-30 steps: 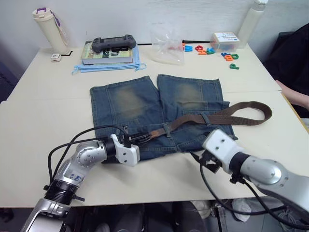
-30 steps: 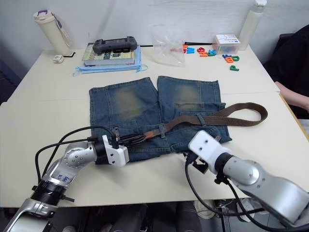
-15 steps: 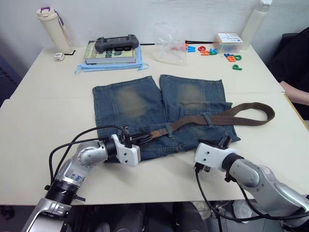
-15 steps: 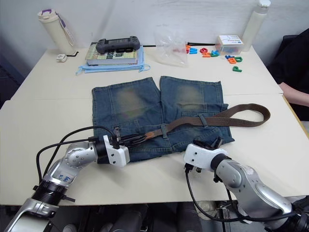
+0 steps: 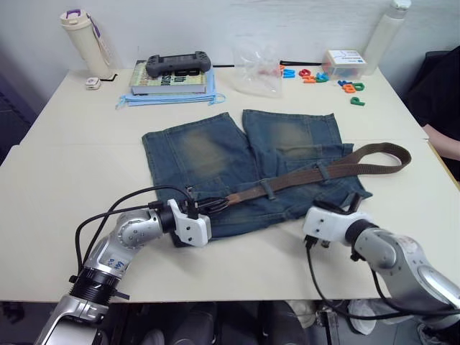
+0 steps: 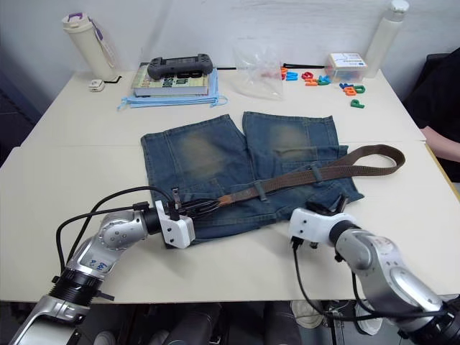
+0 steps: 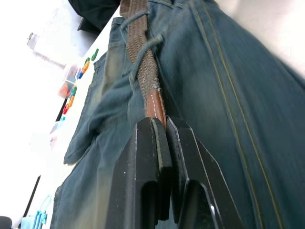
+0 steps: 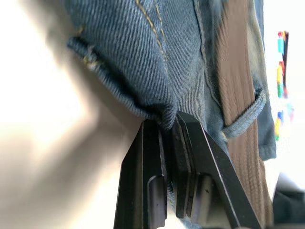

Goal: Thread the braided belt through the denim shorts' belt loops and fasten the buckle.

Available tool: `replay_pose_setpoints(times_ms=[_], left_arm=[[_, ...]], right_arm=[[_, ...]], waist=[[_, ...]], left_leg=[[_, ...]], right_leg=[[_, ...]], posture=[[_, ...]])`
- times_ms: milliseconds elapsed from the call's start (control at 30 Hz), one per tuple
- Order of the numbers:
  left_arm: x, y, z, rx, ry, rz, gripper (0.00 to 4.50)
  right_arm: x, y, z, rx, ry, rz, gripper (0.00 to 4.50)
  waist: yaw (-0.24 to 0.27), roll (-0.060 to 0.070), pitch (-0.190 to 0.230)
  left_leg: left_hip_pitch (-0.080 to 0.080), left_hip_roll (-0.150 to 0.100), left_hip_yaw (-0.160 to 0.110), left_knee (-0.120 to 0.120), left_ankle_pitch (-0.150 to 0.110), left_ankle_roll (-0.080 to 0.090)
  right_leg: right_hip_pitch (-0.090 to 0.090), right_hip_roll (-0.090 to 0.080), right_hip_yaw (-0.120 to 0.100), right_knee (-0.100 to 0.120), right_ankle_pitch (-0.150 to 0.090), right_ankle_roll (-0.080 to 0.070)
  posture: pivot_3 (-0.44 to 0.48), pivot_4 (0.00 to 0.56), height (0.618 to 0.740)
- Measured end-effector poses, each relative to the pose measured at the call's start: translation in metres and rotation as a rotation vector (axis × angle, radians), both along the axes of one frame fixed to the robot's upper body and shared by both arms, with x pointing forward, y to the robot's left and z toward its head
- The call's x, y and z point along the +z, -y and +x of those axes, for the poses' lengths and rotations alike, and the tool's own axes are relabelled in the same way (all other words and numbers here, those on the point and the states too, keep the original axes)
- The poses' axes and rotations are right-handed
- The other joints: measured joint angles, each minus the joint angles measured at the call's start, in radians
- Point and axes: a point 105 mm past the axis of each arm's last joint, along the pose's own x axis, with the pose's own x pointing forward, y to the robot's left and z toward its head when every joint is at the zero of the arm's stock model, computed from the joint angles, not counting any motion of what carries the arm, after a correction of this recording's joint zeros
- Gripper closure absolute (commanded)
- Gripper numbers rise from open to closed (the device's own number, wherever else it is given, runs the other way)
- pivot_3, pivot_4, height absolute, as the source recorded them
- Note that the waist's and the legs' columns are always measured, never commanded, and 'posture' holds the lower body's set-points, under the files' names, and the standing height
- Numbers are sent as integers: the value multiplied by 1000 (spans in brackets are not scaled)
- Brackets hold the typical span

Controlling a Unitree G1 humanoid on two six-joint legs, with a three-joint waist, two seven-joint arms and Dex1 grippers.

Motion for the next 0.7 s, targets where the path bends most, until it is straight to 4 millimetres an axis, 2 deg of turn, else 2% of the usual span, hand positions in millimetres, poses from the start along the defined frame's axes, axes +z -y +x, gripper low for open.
replay_pose_setpoints(times_ms=[100, 533, 700], left_arm=[[0, 0, 0, 2, -1, 1, 4500], [-1, 0, -3, 9, -10, -2, 4500], [-2, 0, -4, 9, -11, -1, 4500]], right_arm=[[5, 12, 8, 4, 12, -65, 4455], [2, 16, 16, 108, 13, -191, 4455], [5, 26, 21, 83, 28, -223, 4455]], waist=[[2, 0, 0], [-1, 0, 0], [0, 0, 0]], left_leg=[[0, 0, 0, 0, 0, 0], [0, 0, 0, 1, 0, 0], [0, 0, 0, 2, 0, 0]], right_leg=[[0, 0, 0, 0, 0, 0], [0, 0, 0, 1, 0, 0], [0, 0, 1, 2, 0, 0]], posture=[[0, 150, 659], [0, 150, 659], [0, 150, 659]])
